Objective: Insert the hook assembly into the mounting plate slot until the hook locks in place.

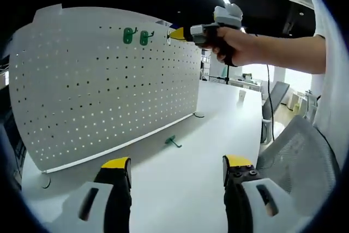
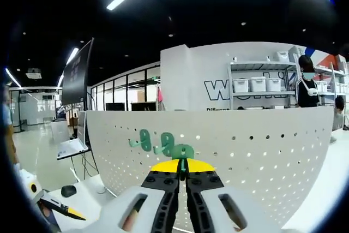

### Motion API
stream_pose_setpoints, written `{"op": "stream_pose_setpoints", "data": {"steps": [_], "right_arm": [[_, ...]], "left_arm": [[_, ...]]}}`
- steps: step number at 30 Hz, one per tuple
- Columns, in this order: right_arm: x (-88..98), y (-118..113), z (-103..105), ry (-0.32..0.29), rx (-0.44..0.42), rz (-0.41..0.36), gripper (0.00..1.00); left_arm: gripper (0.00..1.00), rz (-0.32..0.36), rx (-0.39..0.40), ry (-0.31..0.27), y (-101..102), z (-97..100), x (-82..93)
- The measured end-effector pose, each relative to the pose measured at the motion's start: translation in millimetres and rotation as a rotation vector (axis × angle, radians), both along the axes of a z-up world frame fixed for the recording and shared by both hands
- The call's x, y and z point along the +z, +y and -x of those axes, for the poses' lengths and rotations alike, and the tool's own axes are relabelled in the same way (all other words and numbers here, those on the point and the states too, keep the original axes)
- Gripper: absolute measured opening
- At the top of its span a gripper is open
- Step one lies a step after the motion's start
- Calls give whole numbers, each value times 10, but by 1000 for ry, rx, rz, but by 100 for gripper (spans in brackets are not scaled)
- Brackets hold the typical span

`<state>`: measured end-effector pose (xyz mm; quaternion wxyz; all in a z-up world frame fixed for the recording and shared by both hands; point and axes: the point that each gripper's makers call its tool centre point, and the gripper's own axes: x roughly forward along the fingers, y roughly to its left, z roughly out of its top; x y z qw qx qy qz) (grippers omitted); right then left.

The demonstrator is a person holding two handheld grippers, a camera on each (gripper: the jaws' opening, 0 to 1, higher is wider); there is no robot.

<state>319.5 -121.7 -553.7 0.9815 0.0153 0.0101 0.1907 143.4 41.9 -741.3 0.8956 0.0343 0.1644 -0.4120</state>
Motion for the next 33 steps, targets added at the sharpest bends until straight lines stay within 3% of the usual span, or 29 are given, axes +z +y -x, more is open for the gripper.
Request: {"op": "stream_pose_setpoints", "data": {"steps": [20,33], "right_arm": [[87,-52,-303,-76,-73,61,0],[9,-38,-396,-65,-71,57,0]], "left_arm": [[69,-7,9,7,5,24,-3],[69,-14,16,24,48,19,-48]]}}
